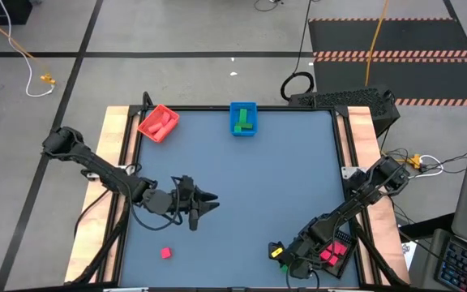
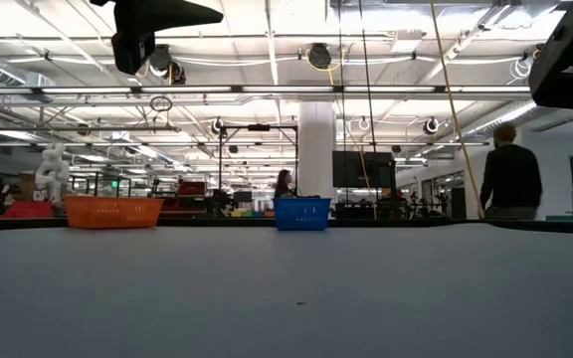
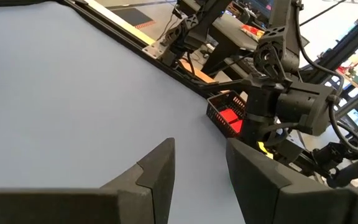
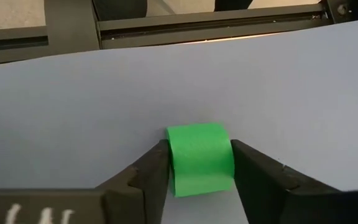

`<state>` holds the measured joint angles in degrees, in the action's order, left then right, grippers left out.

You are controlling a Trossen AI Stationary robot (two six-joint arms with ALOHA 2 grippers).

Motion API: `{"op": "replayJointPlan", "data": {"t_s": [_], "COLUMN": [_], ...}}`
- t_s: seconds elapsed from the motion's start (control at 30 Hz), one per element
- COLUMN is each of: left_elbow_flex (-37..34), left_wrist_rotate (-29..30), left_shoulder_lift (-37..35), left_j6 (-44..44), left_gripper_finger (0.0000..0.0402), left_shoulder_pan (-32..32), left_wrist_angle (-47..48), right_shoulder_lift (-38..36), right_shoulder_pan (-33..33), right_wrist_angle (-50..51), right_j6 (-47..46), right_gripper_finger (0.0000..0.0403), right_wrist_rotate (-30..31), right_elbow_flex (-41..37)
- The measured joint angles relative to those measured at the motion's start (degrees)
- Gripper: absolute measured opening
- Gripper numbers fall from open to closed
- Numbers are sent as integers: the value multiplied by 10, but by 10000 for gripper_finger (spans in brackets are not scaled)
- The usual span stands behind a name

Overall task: Sort & place blocks by color
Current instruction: Put the green block into the blue bin

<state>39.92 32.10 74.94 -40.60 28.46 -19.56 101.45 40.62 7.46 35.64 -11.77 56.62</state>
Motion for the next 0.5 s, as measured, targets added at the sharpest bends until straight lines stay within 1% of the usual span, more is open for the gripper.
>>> {"op": "replayJointPlan", "data": {"t_s": [0.17,0.27,0.4,0.5], "left_elbow_flex": [0,-1,-1,-1], "left_wrist_rotate": [0,0,1,1], "left_shoulder_lift": [5,8,9,9], "left_j6": [0,0,0,-3], "left_gripper_finger": [145,145,145,145], "left_shoulder_pan": [3,4,4,4], "left_wrist_angle": [5,6,3,5], "right_shoulder_lift": [-1,-1,-4,-13], "right_shoulder_pan": [8,11,15,20], "right_wrist_angle": [-2,-4,-16,-33], "right_j6": [1,3,-16,-22], "right_gripper_finger": [126,127,131,131], "right_wrist_rotate": [27,31,34,50], "right_elbow_flex": [0,0,0,1]}}
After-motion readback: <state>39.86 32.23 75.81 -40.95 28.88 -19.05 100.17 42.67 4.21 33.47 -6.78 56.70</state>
